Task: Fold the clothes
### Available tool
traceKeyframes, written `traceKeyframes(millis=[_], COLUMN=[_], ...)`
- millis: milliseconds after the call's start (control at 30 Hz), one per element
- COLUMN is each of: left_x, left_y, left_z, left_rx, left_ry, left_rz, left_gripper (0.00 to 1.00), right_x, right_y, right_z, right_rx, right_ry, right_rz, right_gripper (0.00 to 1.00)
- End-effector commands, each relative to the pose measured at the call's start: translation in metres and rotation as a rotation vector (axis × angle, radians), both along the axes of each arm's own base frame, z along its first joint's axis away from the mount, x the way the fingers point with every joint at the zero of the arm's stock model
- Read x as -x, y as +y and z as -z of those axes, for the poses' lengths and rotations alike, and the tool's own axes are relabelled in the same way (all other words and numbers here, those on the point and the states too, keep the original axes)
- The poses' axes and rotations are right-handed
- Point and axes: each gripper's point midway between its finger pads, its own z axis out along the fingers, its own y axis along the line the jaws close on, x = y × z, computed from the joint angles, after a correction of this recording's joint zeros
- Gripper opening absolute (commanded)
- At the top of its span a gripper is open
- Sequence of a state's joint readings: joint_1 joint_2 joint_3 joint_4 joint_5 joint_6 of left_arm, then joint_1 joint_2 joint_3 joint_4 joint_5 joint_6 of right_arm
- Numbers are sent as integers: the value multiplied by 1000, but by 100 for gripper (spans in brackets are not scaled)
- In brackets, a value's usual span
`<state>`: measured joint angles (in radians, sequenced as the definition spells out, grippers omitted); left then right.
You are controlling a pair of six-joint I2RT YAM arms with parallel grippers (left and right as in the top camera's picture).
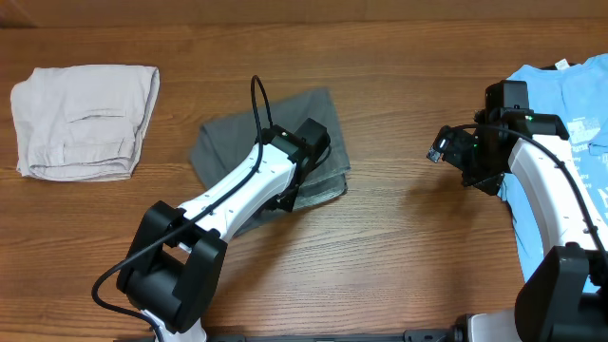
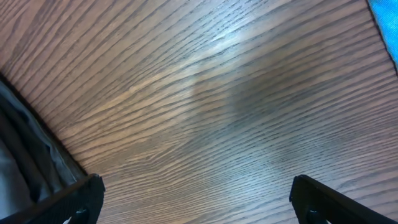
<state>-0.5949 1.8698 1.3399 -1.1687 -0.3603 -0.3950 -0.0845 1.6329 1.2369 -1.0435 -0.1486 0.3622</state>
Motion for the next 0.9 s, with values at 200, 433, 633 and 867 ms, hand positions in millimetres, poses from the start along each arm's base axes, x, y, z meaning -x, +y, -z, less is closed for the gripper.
traceKeyframes(millis=[200,433,633,867], left_x=[10,-50,-84,-77], left_y=[8,-52,-114,-155], left_z=[-22,-91,-77,-29], left_rx=[-14,251,537,718], left_ry=[19,-196,-271,-155], left_rz=[-68,-47,-9,44], left_gripper=[49,24,4,4], right_x=[-3,-3,-3,-3], right_y=[-2,-2,-2,-2], right_z=[-4,-4,-4,-4], right_rx=[12,12,12,12], right_ry=[-14,-14,-14,-14], right_rz=[0,0,0,0], right_gripper=[100,100,100,100])
